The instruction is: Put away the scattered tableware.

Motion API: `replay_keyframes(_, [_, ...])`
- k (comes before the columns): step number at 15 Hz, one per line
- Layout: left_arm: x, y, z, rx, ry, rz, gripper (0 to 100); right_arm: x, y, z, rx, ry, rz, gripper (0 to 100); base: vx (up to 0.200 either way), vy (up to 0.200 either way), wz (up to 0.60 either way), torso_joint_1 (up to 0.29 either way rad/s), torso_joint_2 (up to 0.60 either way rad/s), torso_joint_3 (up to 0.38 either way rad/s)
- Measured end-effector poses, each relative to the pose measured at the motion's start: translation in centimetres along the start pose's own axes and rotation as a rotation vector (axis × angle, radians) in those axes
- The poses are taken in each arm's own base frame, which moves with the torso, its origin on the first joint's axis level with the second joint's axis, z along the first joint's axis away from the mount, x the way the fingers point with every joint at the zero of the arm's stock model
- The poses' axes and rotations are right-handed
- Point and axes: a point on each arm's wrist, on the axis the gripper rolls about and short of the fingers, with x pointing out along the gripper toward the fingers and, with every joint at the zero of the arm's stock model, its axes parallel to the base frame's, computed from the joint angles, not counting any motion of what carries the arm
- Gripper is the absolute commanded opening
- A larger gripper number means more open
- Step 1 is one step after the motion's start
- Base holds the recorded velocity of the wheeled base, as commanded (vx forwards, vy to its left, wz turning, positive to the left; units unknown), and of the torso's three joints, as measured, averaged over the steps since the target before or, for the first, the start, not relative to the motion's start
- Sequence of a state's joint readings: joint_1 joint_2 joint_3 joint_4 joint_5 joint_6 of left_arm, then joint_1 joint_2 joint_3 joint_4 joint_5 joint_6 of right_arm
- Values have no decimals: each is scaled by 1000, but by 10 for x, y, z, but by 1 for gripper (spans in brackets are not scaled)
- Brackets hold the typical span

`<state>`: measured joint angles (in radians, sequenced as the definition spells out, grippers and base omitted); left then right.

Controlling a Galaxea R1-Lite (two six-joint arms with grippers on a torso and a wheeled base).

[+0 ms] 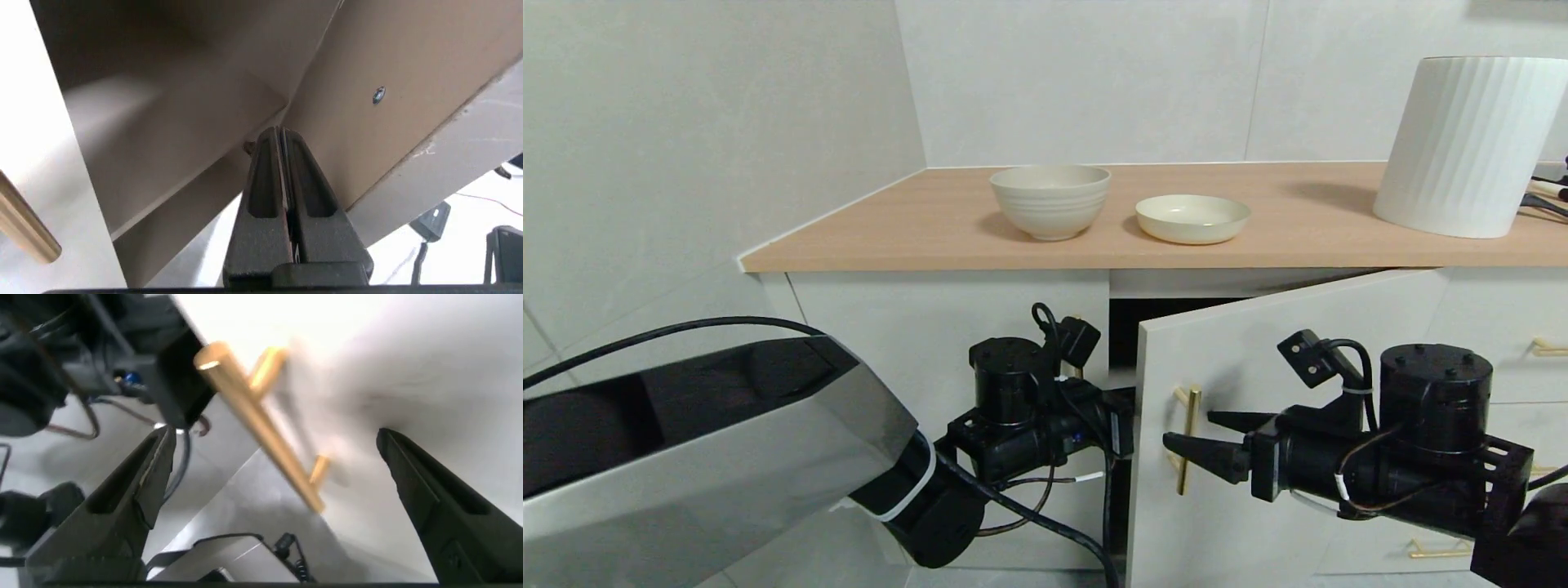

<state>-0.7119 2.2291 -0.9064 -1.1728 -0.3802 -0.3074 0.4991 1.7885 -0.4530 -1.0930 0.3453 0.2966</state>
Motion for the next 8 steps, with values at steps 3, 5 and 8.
replay_keyframes(3, [2,-5,-1,1,4,-31,0,-18,4,-1,-16,-17,-18,100,0,0,0,0,0,0])
replay_keyframes(5, [3,-8,-2,3,6,-51,0,-38,16,-16,-41,24,-2,100,0,0,0,0,0,0])
replay_keyframes(8, [1,-4,2,11,-40,-3,0,-64,35,-46,-100,125,60,100,0,0,0,0,0,0])
